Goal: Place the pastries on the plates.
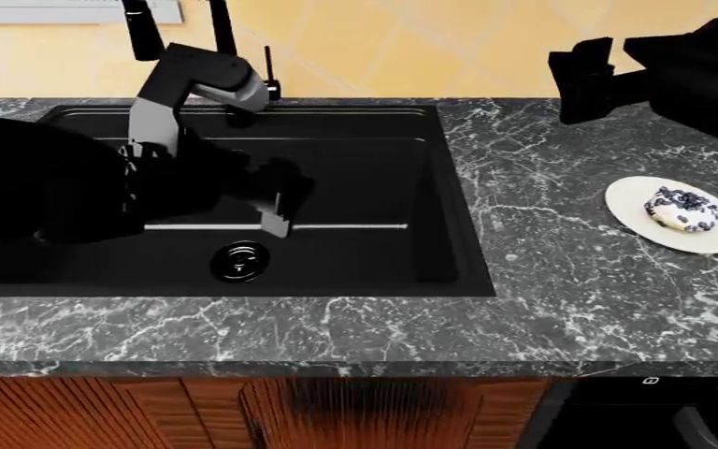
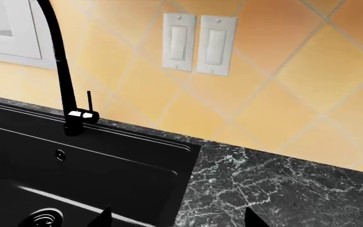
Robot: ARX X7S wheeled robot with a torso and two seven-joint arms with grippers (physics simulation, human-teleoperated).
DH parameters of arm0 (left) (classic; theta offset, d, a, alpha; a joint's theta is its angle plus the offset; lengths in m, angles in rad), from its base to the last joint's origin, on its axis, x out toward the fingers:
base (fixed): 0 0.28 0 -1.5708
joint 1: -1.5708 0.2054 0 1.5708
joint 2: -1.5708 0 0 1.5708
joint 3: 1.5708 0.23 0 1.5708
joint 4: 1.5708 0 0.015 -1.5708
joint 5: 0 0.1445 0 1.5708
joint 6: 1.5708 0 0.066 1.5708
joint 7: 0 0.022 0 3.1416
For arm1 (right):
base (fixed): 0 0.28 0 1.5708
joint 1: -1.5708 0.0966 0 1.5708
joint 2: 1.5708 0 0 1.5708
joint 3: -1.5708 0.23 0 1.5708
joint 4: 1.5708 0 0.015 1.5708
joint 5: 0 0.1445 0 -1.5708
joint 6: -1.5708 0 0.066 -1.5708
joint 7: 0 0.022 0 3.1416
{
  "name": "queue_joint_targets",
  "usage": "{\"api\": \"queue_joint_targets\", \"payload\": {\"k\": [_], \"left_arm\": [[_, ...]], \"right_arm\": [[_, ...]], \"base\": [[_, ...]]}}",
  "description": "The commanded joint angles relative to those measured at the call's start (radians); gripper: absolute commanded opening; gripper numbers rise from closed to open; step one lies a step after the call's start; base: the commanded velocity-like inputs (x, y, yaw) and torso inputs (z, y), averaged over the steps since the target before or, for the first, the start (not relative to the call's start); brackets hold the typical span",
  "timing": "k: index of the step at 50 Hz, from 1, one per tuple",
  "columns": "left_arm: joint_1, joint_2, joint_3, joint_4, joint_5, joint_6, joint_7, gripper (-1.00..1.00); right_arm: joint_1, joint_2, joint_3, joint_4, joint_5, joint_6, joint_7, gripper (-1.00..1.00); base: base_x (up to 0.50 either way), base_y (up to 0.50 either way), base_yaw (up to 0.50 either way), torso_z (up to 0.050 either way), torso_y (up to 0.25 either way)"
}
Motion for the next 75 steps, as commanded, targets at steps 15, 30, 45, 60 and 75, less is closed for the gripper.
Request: {"api": "queue_joint_targets", "payload": {"k": [15, 30, 45, 60, 75], "left_arm": [[0.015, -0.003, 0.005, -0.002, 0.01, 0.019, -0.006, 1.0], [0.026, -0.044, -0.014, 0.015, -0.012, 0.023, -0.025, 1.0], [0.02, -0.051, -0.01, 0.001, 0.007, 0.032, -0.007, 1.0], [0.032, -0.042, -0.009, -0.011, 0.017, 0.052, -0.013, 1.0], [0.029, -0.041, -0.006, -0.01, 0.019, 0.053, -0.019, 1.0]], "right_arm": [[-0.291, -0.006, 0.189, -0.277, 0.089, 0.048, 0.143, 1.0], [-0.304, -0.001, 0.226, -0.317, 0.113, 0.078, 0.179, 1.0], [-0.311, -0.012, 0.224, -0.312, 0.119, 0.071, 0.194, 1.0], [-0.331, -0.014, 0.225, -0.311, 0.121, 0.058, 0.206, 1.0], [-0.349, -0.011, 0.228, -0.309, 0.116, 0.029, 0.214, 1.0]], "base": [[0.0, 0.5, 0.0, 0.0, 0.0], [0.0, 0.5, 0.0, 0.0, 0.0], [0.0, 0.5, 0.0, 0.0, 0.0], [0.0, 0.5, 0.0, 0.0, 0.0], [0.0, 0.5, 0.0, 0.0, 0.0]]}}
